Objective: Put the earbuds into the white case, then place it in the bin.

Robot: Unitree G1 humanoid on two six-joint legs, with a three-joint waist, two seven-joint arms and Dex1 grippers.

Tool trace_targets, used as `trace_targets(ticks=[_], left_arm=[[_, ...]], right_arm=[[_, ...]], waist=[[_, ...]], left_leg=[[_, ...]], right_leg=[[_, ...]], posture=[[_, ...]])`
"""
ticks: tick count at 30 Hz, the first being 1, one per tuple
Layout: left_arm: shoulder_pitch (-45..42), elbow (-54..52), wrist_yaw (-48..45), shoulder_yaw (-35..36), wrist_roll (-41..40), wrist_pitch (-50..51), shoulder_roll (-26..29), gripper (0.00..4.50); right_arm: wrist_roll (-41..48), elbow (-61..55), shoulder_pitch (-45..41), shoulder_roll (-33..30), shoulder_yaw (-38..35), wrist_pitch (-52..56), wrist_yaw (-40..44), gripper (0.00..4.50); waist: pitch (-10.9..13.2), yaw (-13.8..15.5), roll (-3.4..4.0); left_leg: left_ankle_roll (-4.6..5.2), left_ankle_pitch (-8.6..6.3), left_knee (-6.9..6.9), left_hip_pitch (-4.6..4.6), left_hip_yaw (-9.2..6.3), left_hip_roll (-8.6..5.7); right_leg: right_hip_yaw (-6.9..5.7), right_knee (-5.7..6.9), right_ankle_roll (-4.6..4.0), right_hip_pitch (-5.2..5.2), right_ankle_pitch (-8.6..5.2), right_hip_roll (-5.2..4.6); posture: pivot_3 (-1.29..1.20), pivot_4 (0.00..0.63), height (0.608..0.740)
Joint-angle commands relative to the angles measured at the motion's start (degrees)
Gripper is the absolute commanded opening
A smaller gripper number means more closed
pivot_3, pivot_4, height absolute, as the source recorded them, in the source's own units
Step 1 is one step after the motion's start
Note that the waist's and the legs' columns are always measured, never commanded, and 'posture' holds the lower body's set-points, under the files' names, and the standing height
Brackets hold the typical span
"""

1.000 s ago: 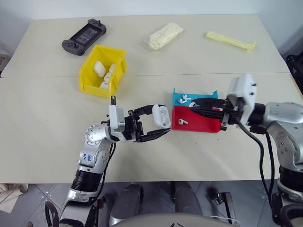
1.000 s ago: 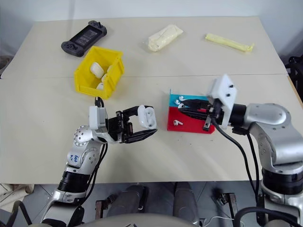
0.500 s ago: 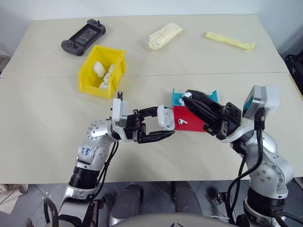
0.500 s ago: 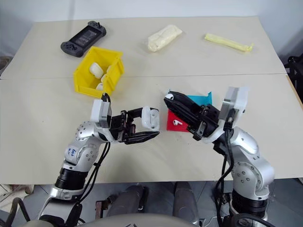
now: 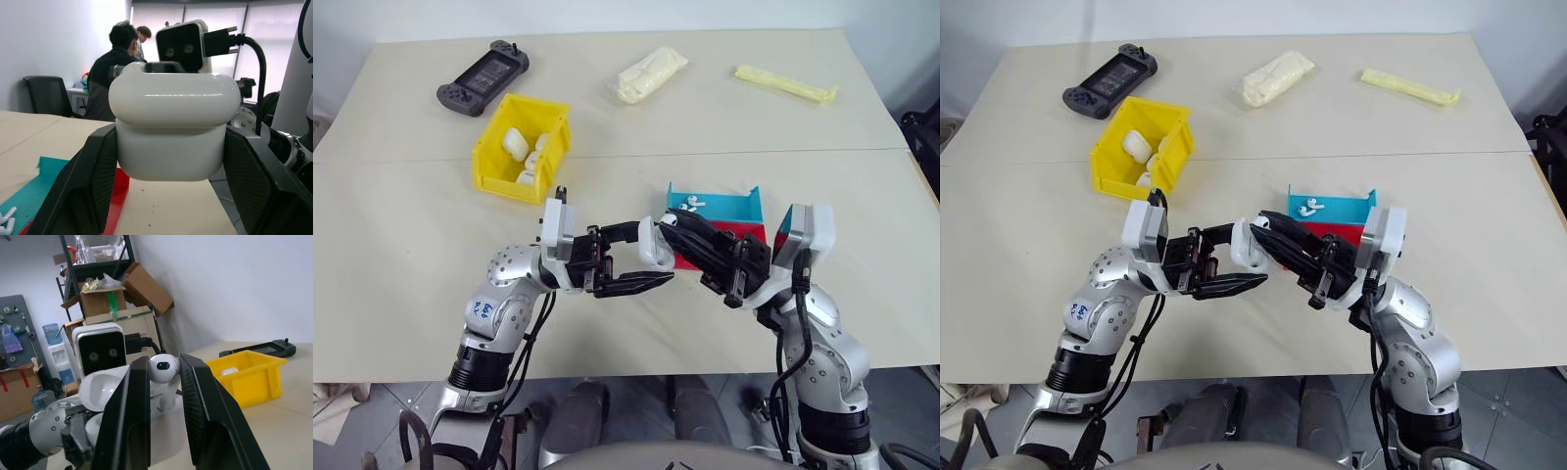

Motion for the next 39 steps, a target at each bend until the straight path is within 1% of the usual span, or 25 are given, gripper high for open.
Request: trace_targets(ticks=[1,8,16,26,30,37,38,39], left_arm=[[-1.36,-2.62,-0.23,0.62,-0.96,-0.27,0.36,2.81],[-2.16,-2.48,0.46,0.47,-0.83,-0.64,-0.14,2.81],[-2.52,-2.41,1.58,0.5,-0.47,-1.32,-1.55,2.81],[-4.06,-0.42,0.12,0.56,0.63,-2.74,-2.9,2.81],[-4.5,0.27,-0.55,0.57,0.99,-3.31,-3.34,2.81],[-5.03,1.76,-1.51,0.38,1.81,-4.4,-4.27,2.81],[-5.03,1.96,-1.58,0.41,1.84,-4.56,-4.35,2.81],[-4.97,2.19,-1.7,0.5,1.92,-4.73,-4.37,2.81]], right_arm=[[-0.64,0.96,-0.77,0.2,0.74,-2.63,0.79,0.52],[-0.95,3.11,-1.28,-0.68,1.69,-4.1,1.13,0.52],[-0.58,3.21,-1.26,-3.63,3.35,-3.35,3.13,0.52],[-1.23,4.43,-1.98,-7.46,4.1,-3.51,4.96,0.52],[0.51,4.34,-2.6,-8.54,3.56,-1.51,4.24,1.85],[0.79,4.32,-3.18,-9.66,2.46,-2.04,4.53,4.17],[1.19,3.99,-3.05,-9.87,1.78,-2.02,4.3,4.43],[1.6,3.36,-2.66,-10.5,0.63,-2.03,4.07,4.49]], waist=[[0.0,0.03,0.0],[0.0,0.08,0.0],[0.0,0.11,0.0],[0.0,0.18,0.0],[0.0,0.2,0.0],[0.0,0.27,0.0],[0.0,0.3,-0.01],[0.0,0.3,-0.01]], left_leg=[[0.0,0.0,0.0,0.0,0.0,-0.01],[0.0,0.0,0.0,0.0,0.0,-0.01],[0.0,0.0,0.0,0.0,0.0,-0.01],[0.0,0.0,0.01,0.0,0.01,-0.02],[0.0,0.0,0.01,0.0,0.01,-0.02],[0.0,0.0,0.01,0.0,0.01,-0.01],[0.0,0.0,0.01,0.0,0.01,-0.02],[0.0,0.0,0.02,-0.01,0.01,-0.02]], right_leg=[[0.0,0.0,0.0,0.0,0.0,-0.01],[0.01,0.0,0.0,0.0,0.0,-0.02],[0.0,-0.01,0.0,0.0,0.0,-0.01],[0.0,-0.03,0.0,0.0,0.0,-0.01],[0.0,-0.04,0.0,0.0,0.0,-0.02],[0.0,-0.05,0.0,0.01,0.0,-0.02],[0.0,-0.05,0.0,0.01,0.0,-0.02],[0.0,-0.06,0.0,0.01,0.0,-0.02]], posture=[[0.0,0.15,0.74],[0.0,0.15,0.74],[0.0,0.15,0.74],[0.0,0.15,0.74],[0.0,0.15,0.74],[0.0,0.15,0.74],[0.0,0.15,0.74],[0.0,0.15,0.74]])
